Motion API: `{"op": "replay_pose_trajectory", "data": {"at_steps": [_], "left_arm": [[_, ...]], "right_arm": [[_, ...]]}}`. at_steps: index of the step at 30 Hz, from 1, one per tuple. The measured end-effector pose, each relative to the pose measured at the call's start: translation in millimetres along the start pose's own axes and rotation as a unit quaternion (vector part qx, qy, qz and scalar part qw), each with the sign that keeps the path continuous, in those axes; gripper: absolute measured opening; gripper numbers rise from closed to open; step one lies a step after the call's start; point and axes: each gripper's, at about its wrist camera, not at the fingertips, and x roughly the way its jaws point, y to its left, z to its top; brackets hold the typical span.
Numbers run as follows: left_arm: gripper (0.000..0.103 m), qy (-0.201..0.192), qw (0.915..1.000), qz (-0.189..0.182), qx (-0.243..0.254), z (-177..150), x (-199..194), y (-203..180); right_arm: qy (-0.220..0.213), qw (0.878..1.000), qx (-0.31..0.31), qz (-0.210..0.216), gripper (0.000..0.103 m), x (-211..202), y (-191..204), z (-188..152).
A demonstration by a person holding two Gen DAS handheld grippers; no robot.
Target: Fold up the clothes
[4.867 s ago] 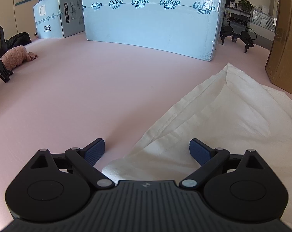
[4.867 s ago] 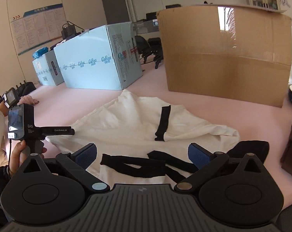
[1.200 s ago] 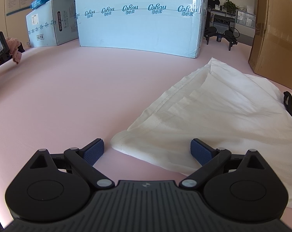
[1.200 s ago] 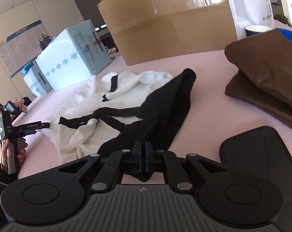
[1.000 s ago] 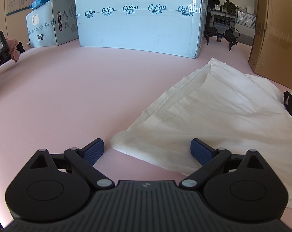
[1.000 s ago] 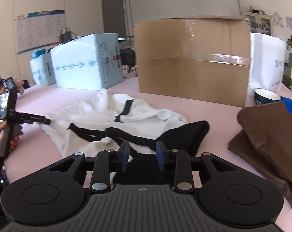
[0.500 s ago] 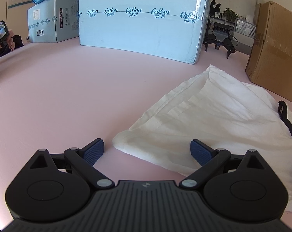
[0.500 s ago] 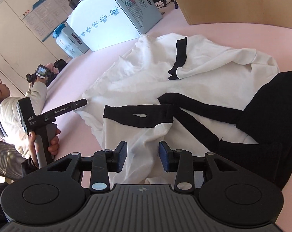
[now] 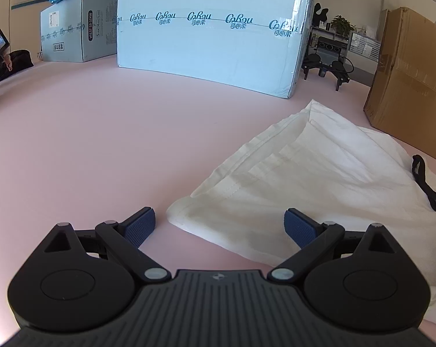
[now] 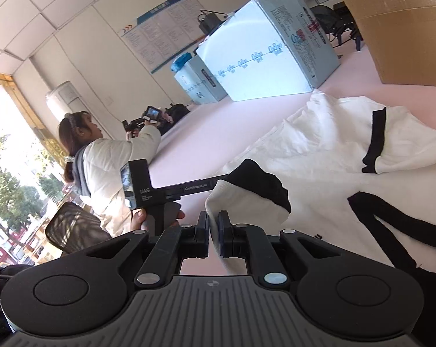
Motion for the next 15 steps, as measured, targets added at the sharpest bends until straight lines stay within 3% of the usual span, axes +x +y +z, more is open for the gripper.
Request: {"op": "replay_pose_trajectory", "data": {"at_steps": [5, 10, 12, 15], "left_arm": [[0.096, -0.005, 0.9997, -0.021, -0.015, 2, -1, 4], [0.096, -0.059, 0.9973, -0.034, -0.026, -2, -18, 7], [0.096, -0.072, 0.9960, -0.051, -0.015, -5, -25, 6], [0.096, -0.079, 0.9942, -0.071, 0.016, -10, -38, 2]], "right_arm": [[0.060, 0.996, -0.042, 0.047, 0.006, 2, 27, -34], [0.109, 0.992, -0.054, 0.026, 0.007, 13, 47, -68], [0.113, 0.991, -0.070, -0.007, 0.007, 15, 52, -77], [0.108, 0.988, -0.092, -0.061, 0.019, 16, 56, -84]]}}
